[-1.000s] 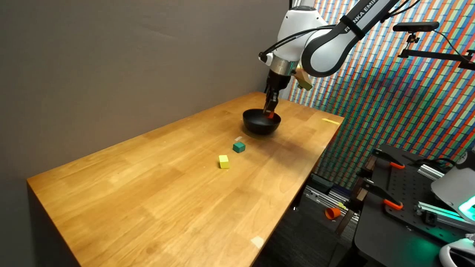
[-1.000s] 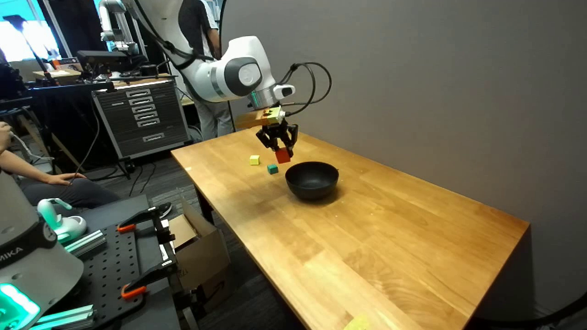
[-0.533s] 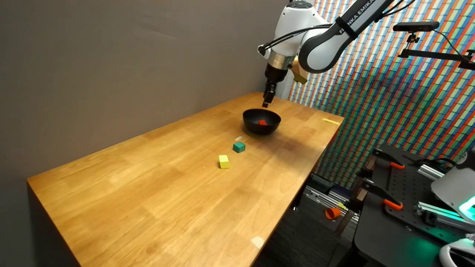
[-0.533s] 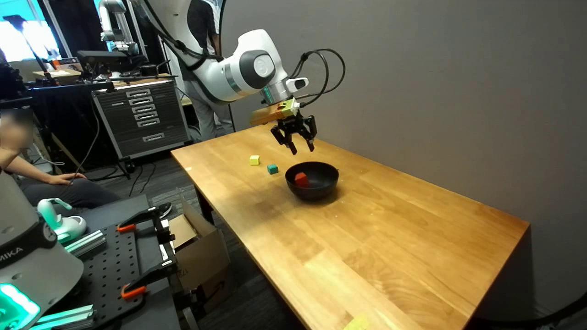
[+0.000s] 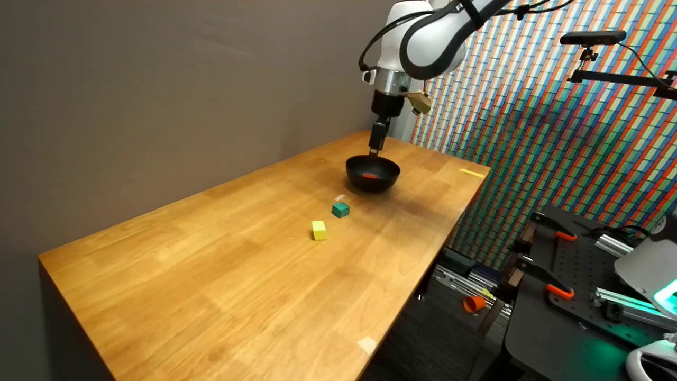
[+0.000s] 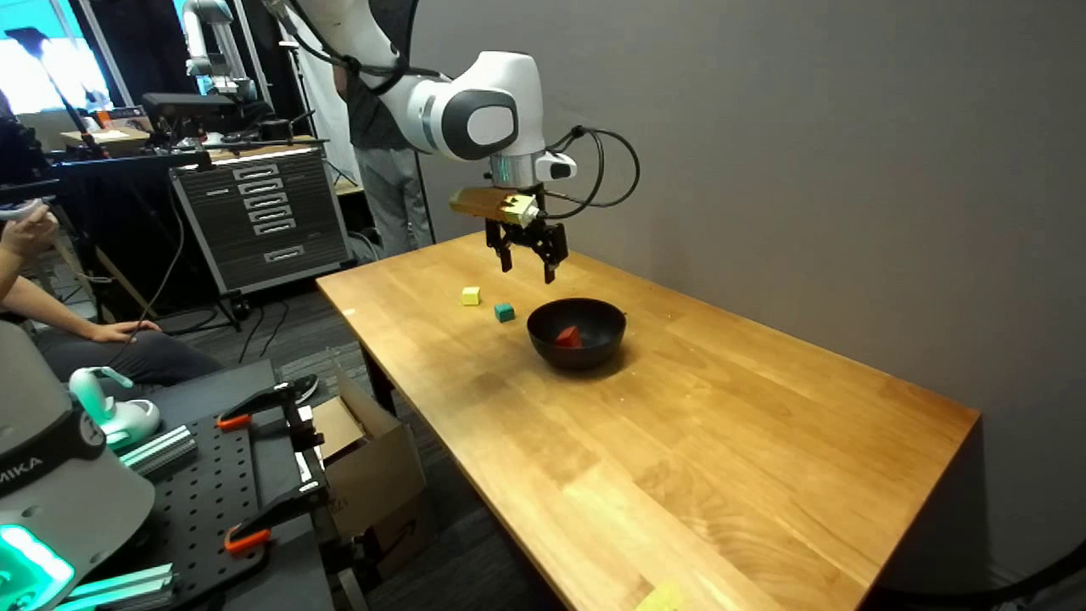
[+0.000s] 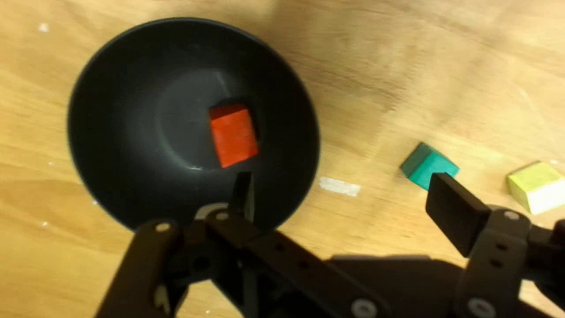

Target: Put the orange and green blocks in the bowl respectively

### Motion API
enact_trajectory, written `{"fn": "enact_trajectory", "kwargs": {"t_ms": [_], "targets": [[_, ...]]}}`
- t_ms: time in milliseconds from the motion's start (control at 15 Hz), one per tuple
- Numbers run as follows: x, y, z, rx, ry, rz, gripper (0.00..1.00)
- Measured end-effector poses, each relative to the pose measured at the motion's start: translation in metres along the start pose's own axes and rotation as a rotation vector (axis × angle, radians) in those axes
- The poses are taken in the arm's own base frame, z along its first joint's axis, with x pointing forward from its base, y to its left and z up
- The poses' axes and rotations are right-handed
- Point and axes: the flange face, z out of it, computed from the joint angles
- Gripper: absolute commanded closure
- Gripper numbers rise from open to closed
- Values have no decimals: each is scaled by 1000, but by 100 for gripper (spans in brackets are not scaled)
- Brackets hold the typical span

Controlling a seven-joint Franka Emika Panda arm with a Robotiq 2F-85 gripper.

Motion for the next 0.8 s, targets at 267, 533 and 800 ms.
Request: {"fn": "enact_trajectory", "kwargs": {"t_ms": [267, 533, 800], "targets": [[20, -17, -1, 183, -41, 127, 0], [31, -33, 27, 306, -91, 201, 0], [28, -64, 68, 369, -165, 201, 0]]}}
